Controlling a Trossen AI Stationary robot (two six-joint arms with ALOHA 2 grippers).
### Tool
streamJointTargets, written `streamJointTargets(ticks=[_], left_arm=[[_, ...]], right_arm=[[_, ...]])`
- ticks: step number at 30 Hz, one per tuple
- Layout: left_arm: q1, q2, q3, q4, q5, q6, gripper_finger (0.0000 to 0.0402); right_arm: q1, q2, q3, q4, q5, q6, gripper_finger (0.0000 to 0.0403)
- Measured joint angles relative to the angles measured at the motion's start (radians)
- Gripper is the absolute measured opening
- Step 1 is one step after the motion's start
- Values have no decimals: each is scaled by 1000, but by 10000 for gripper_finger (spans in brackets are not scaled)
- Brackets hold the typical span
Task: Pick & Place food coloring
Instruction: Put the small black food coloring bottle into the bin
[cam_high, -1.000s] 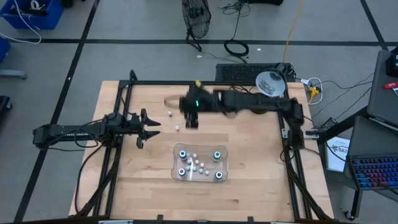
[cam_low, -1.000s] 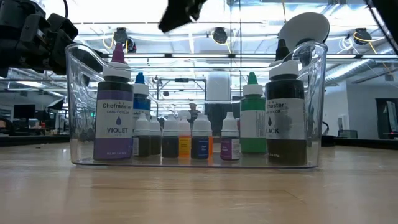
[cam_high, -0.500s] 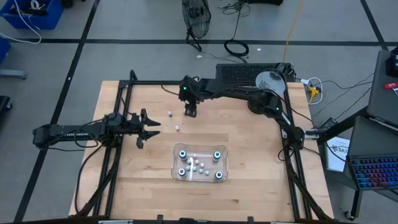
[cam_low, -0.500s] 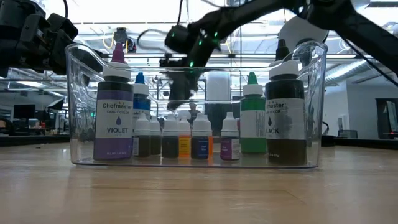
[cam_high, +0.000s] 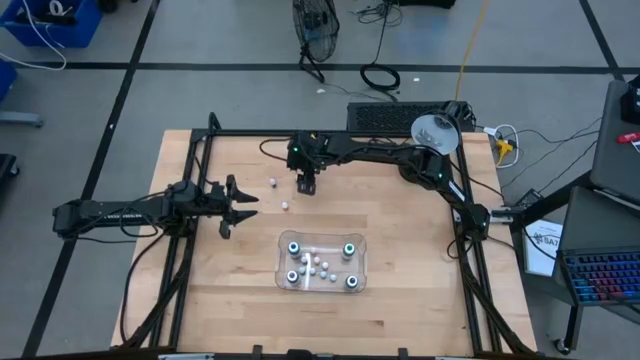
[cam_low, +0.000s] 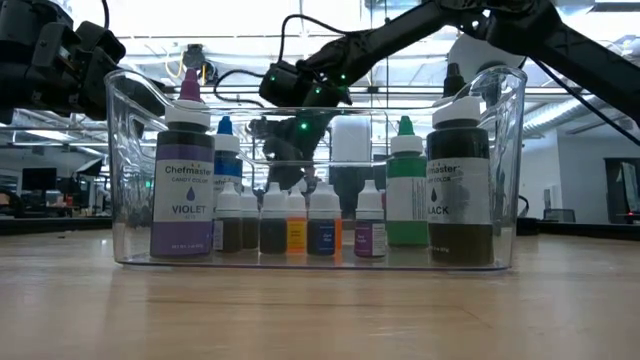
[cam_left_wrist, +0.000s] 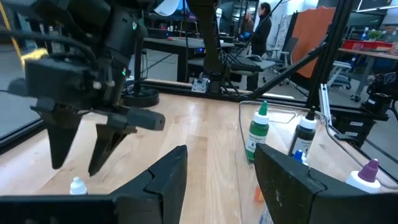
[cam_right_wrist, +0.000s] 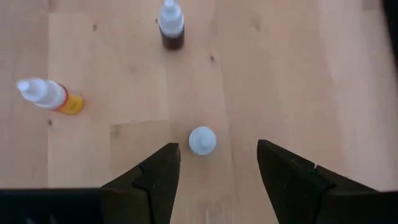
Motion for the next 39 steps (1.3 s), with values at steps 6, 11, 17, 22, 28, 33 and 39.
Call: streamJointTargets(ticks=[6,11,17,22,28,33,39], left_arm=[[0,0,0,0,0,0,186],[0,0,0,0,0,0,186],[0,0,0,0,0,0,186],[0,0,0,0,0,-1,186],[0,0,0,0,0,-1,186],[0,0,0,0,0,-1,186],[0,0,0,0,0,-1,186]], right_arm=[[-4,2,-59,62,-51,13,201],[-4,0,-86,114,-52,14,201],[-4,1,-89,120,-79,22,201],[-4,1,-89,128,-79,25,201],[-4,1,-89,124,-131,37,201],[-4,1,-89,124,-130,40,201],[-4,25,-89,131,-130,55,201]])
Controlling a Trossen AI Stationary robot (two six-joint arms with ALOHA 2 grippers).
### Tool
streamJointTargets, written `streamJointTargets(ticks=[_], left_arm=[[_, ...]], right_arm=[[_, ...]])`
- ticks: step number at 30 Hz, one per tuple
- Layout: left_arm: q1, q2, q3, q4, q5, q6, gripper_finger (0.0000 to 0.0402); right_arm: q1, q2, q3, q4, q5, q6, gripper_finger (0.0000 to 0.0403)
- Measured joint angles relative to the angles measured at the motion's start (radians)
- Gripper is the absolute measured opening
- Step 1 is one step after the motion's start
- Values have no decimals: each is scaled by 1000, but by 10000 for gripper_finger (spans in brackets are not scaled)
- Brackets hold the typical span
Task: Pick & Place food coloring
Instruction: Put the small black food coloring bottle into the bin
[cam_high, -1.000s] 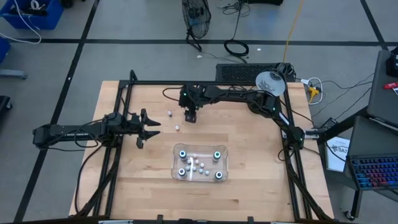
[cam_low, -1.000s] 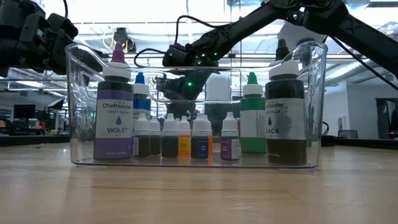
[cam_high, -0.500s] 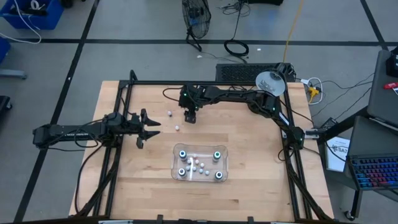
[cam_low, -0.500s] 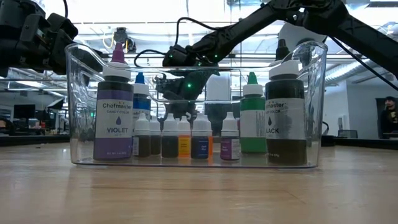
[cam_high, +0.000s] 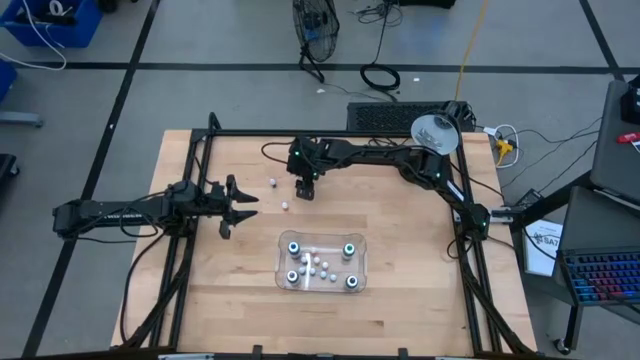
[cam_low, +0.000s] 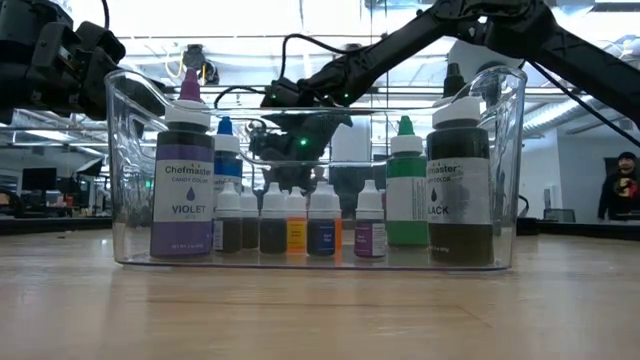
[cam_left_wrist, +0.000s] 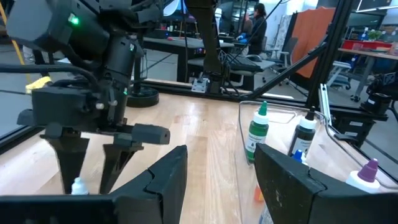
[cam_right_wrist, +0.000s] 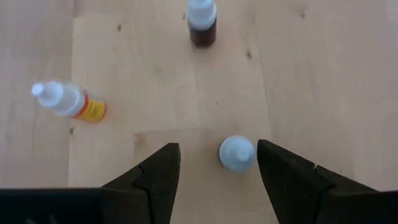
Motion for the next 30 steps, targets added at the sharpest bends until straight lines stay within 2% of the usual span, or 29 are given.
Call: streamJointTargets(ticks=[14,24,30], left_arm=[[0,0,0,0,0,1,187],[0,0,0,0,0,0,187],[0,0,0,0,0,-1,186]], right_arm=[[0,5,0,1,0,-12,188],[-2,5,0,14,1,-17,143],[-2,5,0,25,2,-16,85]])
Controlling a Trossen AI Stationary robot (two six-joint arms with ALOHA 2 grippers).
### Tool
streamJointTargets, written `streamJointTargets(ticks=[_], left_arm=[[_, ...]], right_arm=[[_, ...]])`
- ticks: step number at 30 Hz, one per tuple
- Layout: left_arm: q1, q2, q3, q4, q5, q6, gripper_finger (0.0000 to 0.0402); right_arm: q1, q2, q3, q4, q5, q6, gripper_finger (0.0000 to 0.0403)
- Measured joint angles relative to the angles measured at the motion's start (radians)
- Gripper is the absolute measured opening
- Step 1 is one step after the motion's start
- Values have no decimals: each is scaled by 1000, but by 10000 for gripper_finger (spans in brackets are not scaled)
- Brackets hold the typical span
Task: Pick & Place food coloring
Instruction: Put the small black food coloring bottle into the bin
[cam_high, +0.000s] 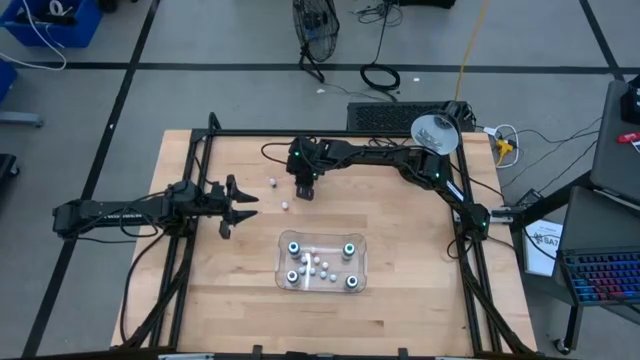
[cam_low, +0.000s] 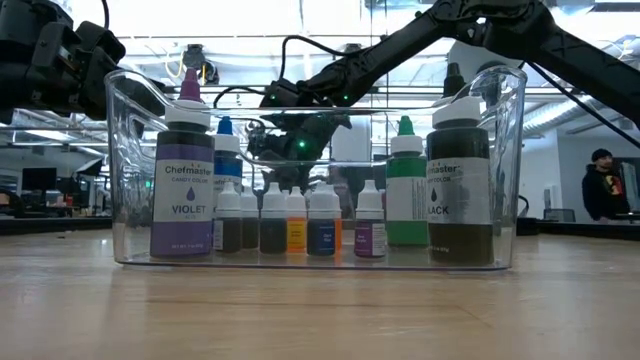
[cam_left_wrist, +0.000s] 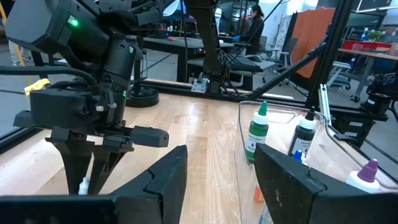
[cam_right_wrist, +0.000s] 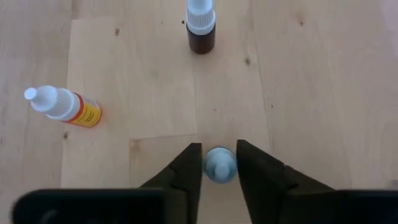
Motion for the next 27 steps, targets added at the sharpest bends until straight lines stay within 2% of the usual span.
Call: streamJointTargets(ticks=[4,17,22,27], left_arm=[[0,0,0,0,0,-1,186],[0,0,0,0,0,-1,187],[0,0,0,0,0,-1,186],[0,0,0,0,0,-1,187]], right_arm=[[0,0,0,1,0,0,44],[4,-16,-57,18,2,-7,44],[38,-84,-66,-22,4,-25,43],[88,-213,-60,-82,32,-39,44]])
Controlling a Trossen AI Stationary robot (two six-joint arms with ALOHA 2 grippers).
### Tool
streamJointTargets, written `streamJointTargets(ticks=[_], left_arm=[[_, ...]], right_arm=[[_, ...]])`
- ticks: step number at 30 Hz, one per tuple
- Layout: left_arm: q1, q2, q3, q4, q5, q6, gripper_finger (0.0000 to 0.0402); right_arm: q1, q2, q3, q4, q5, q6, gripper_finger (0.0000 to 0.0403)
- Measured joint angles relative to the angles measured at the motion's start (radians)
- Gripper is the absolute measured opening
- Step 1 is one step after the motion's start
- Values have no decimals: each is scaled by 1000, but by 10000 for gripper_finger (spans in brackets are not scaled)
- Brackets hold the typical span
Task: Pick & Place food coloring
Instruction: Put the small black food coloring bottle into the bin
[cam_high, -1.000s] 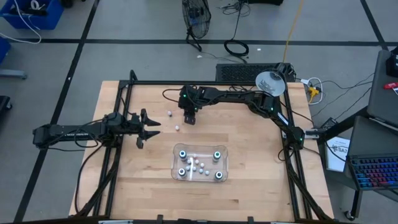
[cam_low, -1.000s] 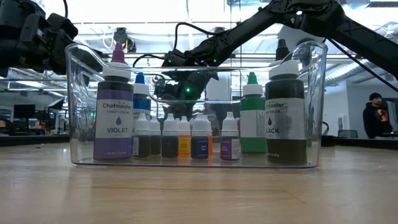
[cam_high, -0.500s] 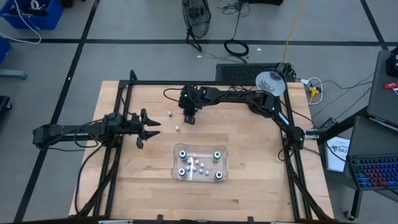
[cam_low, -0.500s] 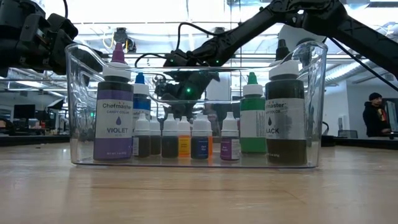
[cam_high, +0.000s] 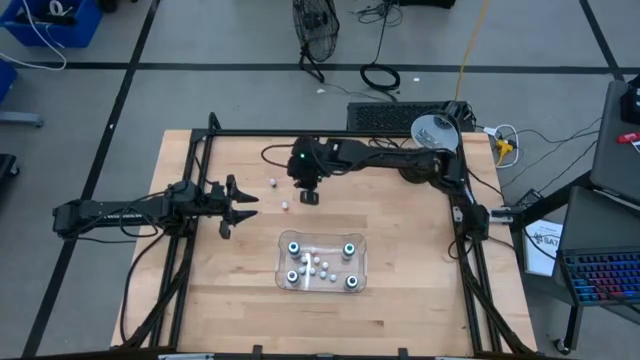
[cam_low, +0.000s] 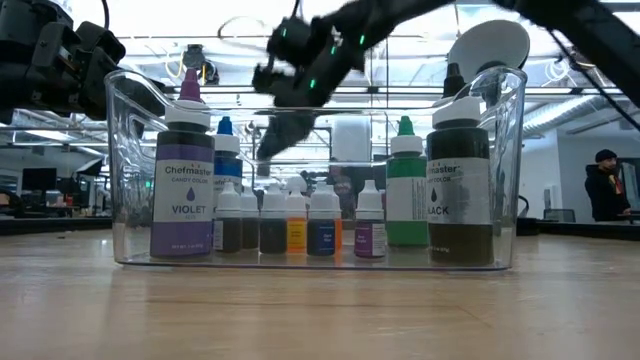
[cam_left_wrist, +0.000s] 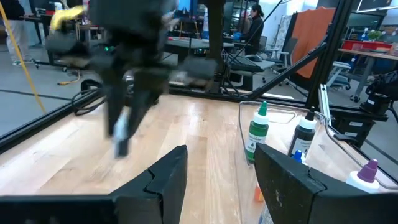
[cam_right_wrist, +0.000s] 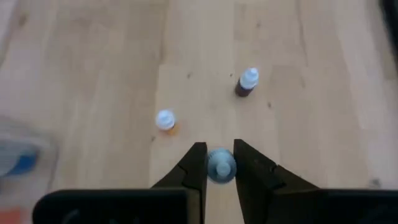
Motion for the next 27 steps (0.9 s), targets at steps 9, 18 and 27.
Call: streamJointTargets(ticks=[9,18,27], left_arm=[[0,0,0,1,0,0,186],[0,0,0,0,0,0,186],[0,0,0,0,0,2,187]], right_arm=[[184,-153,-15,-168,80,36,44],[371,-179,-130,-161,81,150,43],[437,-177,-275,-97,85,275,43]])
